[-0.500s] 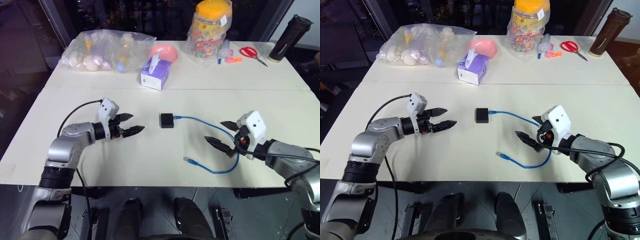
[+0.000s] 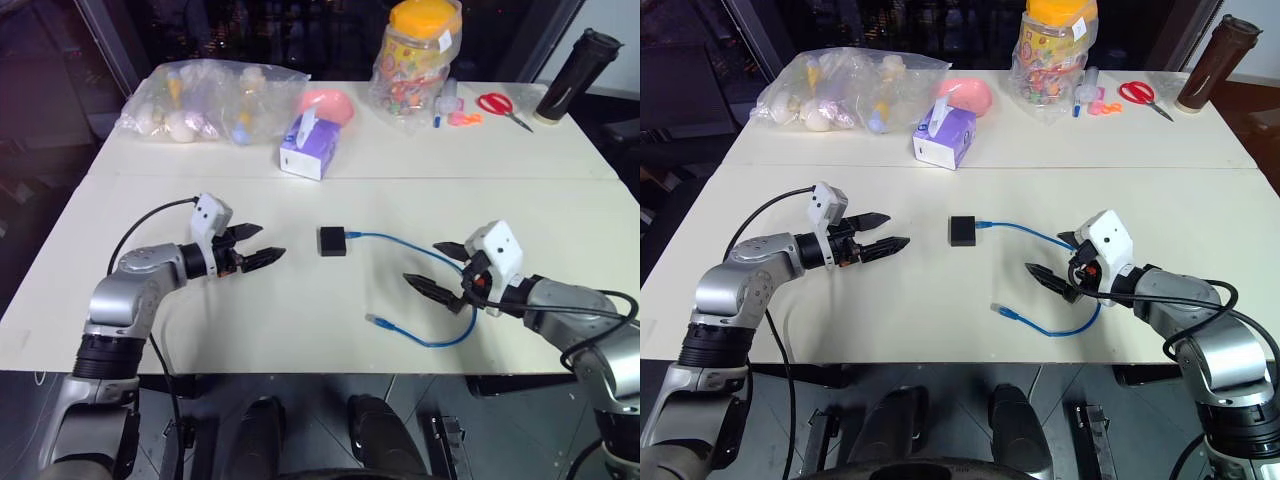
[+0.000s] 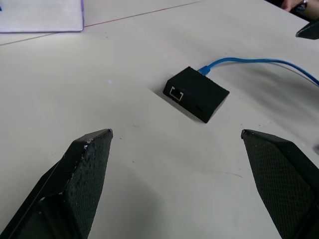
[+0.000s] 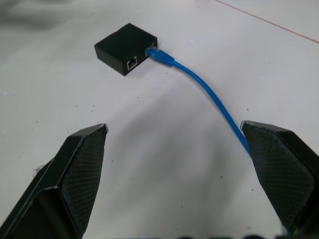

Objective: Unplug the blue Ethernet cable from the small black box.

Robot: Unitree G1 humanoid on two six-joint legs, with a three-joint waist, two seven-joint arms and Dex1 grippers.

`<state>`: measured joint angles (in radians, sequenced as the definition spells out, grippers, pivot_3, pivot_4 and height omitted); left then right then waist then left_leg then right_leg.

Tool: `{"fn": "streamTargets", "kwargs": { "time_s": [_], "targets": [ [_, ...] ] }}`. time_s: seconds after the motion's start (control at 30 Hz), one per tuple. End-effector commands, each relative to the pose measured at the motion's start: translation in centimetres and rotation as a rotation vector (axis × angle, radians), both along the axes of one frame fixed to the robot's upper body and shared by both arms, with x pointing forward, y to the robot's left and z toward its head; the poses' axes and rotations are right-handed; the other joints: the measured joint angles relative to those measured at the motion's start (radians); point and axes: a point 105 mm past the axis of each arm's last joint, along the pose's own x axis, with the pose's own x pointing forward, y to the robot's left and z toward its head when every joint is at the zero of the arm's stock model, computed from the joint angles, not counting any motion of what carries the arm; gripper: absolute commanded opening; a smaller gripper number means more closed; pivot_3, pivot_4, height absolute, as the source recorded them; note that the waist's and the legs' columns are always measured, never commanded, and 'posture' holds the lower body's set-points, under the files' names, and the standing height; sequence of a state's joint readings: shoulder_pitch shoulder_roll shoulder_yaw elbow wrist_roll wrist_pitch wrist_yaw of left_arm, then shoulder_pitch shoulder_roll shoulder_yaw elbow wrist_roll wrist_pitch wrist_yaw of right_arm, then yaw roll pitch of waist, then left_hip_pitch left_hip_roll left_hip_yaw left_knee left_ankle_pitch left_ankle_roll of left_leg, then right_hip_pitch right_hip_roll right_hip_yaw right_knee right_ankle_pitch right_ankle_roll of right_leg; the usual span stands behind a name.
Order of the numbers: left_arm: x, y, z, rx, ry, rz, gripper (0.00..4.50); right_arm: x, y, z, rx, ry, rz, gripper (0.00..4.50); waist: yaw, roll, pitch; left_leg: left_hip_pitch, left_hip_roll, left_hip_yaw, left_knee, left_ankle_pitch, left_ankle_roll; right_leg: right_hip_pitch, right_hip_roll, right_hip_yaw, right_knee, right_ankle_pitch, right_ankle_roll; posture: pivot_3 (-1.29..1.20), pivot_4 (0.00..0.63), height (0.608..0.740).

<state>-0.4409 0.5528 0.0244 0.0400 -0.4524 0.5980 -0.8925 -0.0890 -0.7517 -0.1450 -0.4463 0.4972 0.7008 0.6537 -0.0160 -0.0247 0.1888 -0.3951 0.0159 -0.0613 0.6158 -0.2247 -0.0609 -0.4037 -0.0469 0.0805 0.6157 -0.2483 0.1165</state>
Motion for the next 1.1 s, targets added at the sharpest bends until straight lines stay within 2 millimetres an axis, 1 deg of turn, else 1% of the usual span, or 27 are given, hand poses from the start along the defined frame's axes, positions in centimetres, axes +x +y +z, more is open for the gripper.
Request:
{"fn": "streamTargets", "kwargs": {
  "time_s": [0.03,0.17,0.27,0.33,0.4,0.47,0.57,0.63,0.73,0.8,0.93,1.0,1.07,1.1],
  "targets": [
    [0.5,0.2,1.5,-0.004,-0.067,0.005,4.31,0.1,0.3,1.0,0.002,-0.052,0.012,4.50,0.000,0.000,0.000,0.000,0.000,0.000,0.000,0.000,0.000,0.000,0.000,0.000,0.000,0.000,0.000,0.00,0.150,0.739],
    [1.0,0.1,2.1,-0.030,-0.082,0.026,4.31,0.2,0.1,0.9,-0.006,-0.058,0.007,4.50,0.000,0.000,0.000,0.000,0.000,0.000,0.000,0.000,0.000,0.000,0.000,0.000,0.000,0.000,0.000,0.00,0.150,0.739],
    [1.4,0.0,2.7,-0.031,-0.093,0.010,4.31,0.9,-0.1,0.8,-0.018,-0.058,0.012,4.50,0.000,0.000,0.000,0.000,0.000,0.000,0.000,0.000,0.000,0.000,0.000,0.000,0.000,0.000,0.000,0.00,0.150,0.739],
    [1.1,-0.4,2.9,-0.015,-0.081,-0.053,4.31,1.8,-0.1,0.5,-0.044,-0.056,0.035,4.50,-0.001,0.000,0.000,0.000,0.000,0.000,0.001,0.000,0.000,0.000,0.000,0.000,0.000,0.000,0.000,0.00,0.150,0.739],
    [-0.3,-0.8,2.8,0.023,-0.021,-0.186,4.31,3.3,0.1,0.0,-0.080,-0.047,0.075,4.50,-0.011,0.000,0.000,0.001,0.000,0.001,0.000,0.000,0.000,0.000,0.000,0.000,0.000,0.000,0.000,0.00,0.150,0.739],
    [-0.7,-0.7,3.0,0.048,0.008,-0.235,4.31,4.7,0.7,-0.1,-0.086,-0.041,0.119,4.50,-0.023,0.000,0.000,0.001,0.000,0.001,0.000,0.000,0.000,0.000,0.000,0.000,0.001,0.001,-0.001,0.00,0.150,0.739],
    [-0.3,-0.3,4.0,0.069,-0.006,-0.230,4.31,6.9,1.7,-0.3,-0.071,-0.023,0.182,4.50,-0.029,-0.001,0.001,0.001,0.000,0.001,0.000,0.000,0.000,0.000,0.000,0.000,0.001,0.001,0.000,0.00,0.150,0.739],
    [0.1,0.0,4.5,0.071,-0.021,-0.206,4.31,8.3,2.4,-0.8,-0.097,-0.014,0.219,4.50,-0.031,-0.001,0.000,0.002,0.000,0.001,0.000,0.000,0.000,0.000,0.000,0.000,0.002,0.002,0.002,0.00,0.150,0.739],
    [0.3,0.2,4.6,0.068,-0.025,-0.177,4.31,10.0,3.6,-1.4,-0.151,-0.005,0.286,4.50,-0.031,-0.001,0.001,0.002,0.000,0.001,-0.001,0.000,0.000,0.000,0.000,0.000,0.002,0.003,0.004,0.00,0.150,0.739],
    [0.2,0.3,4.3,0.071,-0.026,-0.156,4.31,11.1,4.9,-1.7,-0.168,0.004,0.331,4.50,-0.033,-0.001,0.001,0.001,0.000,0.001,-0.002,0.000,0.000,-0.001,0.000,0.000,0.003,0.003,0.004,0.00,0.150,0.739],
    [0.3,0.9,4.5,0.047,-0.062,-0.066,4.31,12.2,7.9,-2.7,-0.183,0.049,0.422,4.50,-0.039,0.000,0.001,0.002,0.000,0.000,-0.002,0.000,0.000,-0.002,0.000,0.000,0.004,0.003,0.004,0.00,0.150,0.739],
    [0.1,1.1,4.5,0.031,-0.068,-0.039,4.31,12.5,8.8,-2.9,-0.205,0.049,0.447,4.50,-0.042,0.000,0.001,0.001,0.000,0.000,-0.002,0.000,0.000,-0.002,0.000,0.000,0.004,0.003,0.004,0.00,0.150,0.739],
    [-0.3,1.5,4.1,0.031,-0.059,-0.016,4.31,12.7,9.6,-3.3,-0.233,0.052,0.471,4.50,-0.045,-0.001,0.001,0.001,0.000,0.000,-0.002,0.000,0.000,-0.001,0.000,-0.001,0.004,0.003,0.004,0.00,0.150,0.739],
    [-0.4,1.7,3.8,0.032,-0.055,-0.001,4.36,12.7,9.9,-3.4,-0.249,0.054,0.483,4.09,-0.046,-0.001,0.001,0.002,0.000,0.000,-0.002,0.000,0.000,-0.001,0.000,-0.001,0.005,0.003,0.004,0.00,0.150,0.739]
  ]
}}
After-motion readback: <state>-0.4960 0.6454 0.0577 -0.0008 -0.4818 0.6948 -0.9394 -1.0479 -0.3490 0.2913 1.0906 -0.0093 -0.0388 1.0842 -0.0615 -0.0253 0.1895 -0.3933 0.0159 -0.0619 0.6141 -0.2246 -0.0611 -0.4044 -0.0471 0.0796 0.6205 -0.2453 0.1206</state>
